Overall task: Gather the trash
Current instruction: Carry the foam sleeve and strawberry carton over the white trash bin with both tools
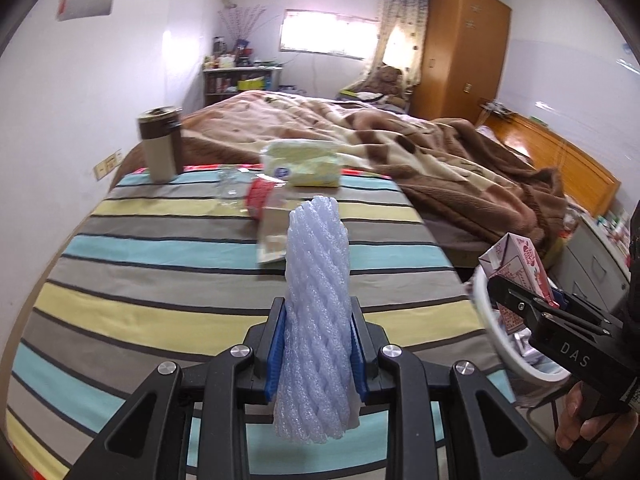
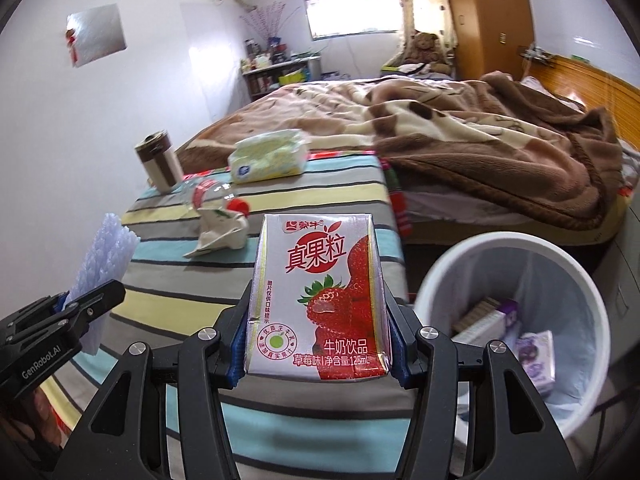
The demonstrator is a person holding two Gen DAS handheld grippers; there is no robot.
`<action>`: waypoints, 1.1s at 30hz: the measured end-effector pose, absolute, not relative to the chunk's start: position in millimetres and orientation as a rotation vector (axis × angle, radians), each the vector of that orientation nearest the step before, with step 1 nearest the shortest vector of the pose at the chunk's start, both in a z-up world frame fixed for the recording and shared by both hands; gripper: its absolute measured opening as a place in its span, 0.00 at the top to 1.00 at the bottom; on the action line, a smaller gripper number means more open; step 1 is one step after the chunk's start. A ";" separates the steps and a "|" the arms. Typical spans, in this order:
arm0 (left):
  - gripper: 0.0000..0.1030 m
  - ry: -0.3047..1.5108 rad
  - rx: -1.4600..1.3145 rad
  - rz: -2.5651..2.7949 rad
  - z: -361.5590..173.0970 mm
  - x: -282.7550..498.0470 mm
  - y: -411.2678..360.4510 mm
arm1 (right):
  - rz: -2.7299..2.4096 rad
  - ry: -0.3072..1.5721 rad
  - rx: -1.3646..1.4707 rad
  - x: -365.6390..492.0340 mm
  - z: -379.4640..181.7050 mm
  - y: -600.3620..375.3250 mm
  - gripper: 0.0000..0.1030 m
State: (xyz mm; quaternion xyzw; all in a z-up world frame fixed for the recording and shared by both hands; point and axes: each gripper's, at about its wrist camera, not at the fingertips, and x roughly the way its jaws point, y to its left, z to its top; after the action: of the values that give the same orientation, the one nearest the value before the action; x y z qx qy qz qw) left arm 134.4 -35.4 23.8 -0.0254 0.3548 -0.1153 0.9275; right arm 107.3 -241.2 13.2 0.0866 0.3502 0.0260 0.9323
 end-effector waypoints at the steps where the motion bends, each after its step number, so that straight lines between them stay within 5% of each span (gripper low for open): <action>1: 0.72 0.727 -0.048 -0.247 24.0 134.5 -40.0 | 0.040 0.715 0.180 105.6 13.5 -246.7 0.46; 33: 0.72 0.731 0.094 -0.554 23.5 139.3 -224.1 | -0.262 0.726 0.290 75.3 -1.7 -369.3 0.46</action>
State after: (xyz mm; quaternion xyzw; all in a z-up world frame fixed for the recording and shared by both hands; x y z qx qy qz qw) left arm 139.3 -224.1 23.5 0.0452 0.3525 -0.2675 0.8956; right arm 75.3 -369.3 -1.7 0.1410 0.3527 -0.1275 0.9162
